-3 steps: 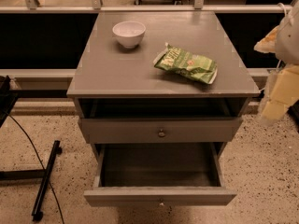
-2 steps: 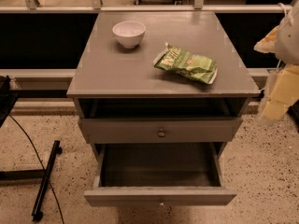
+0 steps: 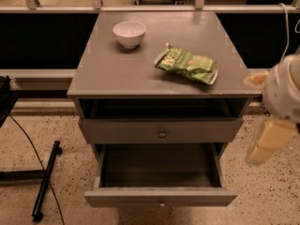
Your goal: Close middle drawer
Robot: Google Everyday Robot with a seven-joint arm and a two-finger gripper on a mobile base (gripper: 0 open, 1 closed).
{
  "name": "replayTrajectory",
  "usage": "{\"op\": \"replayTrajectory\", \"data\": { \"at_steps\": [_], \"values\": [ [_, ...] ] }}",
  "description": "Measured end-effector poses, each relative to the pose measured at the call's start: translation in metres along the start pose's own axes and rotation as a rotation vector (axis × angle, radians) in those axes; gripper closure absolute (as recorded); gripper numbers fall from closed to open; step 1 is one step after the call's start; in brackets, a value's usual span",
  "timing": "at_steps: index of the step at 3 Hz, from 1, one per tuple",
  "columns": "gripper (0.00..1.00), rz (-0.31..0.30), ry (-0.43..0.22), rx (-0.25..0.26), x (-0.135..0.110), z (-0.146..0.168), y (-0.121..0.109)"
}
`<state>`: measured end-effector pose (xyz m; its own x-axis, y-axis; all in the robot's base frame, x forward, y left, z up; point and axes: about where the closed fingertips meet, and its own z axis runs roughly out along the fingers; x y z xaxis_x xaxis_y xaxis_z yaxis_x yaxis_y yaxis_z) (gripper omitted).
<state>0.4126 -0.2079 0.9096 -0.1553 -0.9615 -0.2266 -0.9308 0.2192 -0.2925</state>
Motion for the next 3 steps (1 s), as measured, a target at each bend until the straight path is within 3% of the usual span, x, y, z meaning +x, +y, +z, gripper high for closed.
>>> {"op": "replayTrajectory", "data": {
  "at_steps": [1,2,3],
  "values": [
    [0.00,-0.033,-0.112,0.040,0.007,0.028,0.022],
    [0.00,-0.096,-0.151,0.111,-0.005,0.025,0.009],
    [0.00,-0.142,-0.117,0.146,-0.003,0.059,0.026]
  ]
}}
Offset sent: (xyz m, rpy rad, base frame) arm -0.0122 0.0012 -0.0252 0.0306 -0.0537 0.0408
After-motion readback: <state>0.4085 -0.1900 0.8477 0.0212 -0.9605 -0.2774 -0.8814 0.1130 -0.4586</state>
